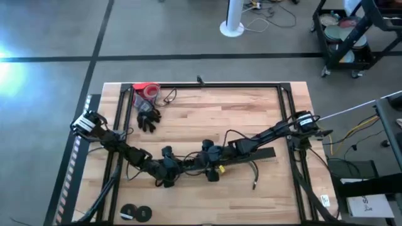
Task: Ziptie cables
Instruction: Close the black cable duct
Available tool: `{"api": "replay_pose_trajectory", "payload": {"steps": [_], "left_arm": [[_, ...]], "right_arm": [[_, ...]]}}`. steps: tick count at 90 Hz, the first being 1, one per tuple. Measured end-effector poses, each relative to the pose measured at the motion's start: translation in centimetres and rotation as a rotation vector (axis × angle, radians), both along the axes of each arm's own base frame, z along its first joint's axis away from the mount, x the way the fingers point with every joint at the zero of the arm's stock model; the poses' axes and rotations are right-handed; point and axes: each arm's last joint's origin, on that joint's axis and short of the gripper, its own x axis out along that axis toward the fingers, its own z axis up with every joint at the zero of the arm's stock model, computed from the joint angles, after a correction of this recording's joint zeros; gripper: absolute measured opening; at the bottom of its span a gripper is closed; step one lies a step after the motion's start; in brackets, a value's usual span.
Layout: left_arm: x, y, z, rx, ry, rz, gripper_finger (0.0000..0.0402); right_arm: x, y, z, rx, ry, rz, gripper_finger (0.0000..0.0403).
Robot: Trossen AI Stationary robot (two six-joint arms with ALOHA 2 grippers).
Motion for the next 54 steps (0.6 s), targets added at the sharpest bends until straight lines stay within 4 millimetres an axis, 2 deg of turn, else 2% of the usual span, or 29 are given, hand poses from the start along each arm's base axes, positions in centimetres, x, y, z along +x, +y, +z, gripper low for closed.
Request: {"api": "replay_pose_trajectory", "payload": {"steps": [15, 44, 54], "left_arm": [[0.0, 0.0, 0.0, 0.0, 0.003, -0.006, 0.0229], [-0.1, -0.1, 0.0, -0.005, 0.008, -0.013, 0.0231], [-0.1, -0.1, 0.0, -0.007, 0.014, -0.013, 0.0226]], "right_arm": [[0.3, -0.6, -1.2, -0.013, 0.026, -0.034, 0.028], [0.4, -1.0, -1.1, 0.03, 0.028, -0.012, 0.0223], [0.3, -0.9, -1.1, 0.032, 0.036, 0.009, 0.0218]]}}
